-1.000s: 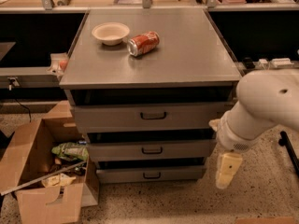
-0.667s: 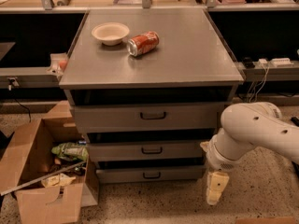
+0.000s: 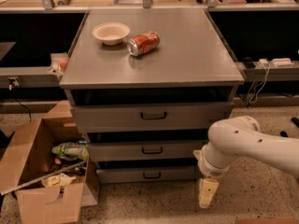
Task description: Open bottom drawer
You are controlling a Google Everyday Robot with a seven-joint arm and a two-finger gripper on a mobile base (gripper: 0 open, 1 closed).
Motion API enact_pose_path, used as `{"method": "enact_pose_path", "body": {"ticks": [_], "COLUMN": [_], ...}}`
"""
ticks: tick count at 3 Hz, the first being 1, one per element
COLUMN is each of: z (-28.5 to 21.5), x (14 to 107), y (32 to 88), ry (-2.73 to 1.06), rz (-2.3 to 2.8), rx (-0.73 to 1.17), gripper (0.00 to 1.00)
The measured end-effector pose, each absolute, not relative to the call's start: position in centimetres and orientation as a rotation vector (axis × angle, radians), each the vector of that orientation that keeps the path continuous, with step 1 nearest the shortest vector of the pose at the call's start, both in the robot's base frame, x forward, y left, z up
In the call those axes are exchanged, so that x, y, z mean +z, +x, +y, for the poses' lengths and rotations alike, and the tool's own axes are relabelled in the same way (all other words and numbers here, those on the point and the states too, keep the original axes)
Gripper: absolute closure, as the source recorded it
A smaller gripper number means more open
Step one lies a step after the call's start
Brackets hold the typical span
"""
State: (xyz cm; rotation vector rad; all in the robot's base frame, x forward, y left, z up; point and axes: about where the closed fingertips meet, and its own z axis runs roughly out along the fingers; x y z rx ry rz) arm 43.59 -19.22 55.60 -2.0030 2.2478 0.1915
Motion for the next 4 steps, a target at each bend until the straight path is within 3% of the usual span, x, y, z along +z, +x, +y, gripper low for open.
{"method": "enact_pose_path", "body": {"ticks": [4], "z": [-14.5], "x": [28.4], "y": [45.4], "ry": [-1.974], "rz": [2.138], "rx": [0.567], "gripper": [0.00]}}
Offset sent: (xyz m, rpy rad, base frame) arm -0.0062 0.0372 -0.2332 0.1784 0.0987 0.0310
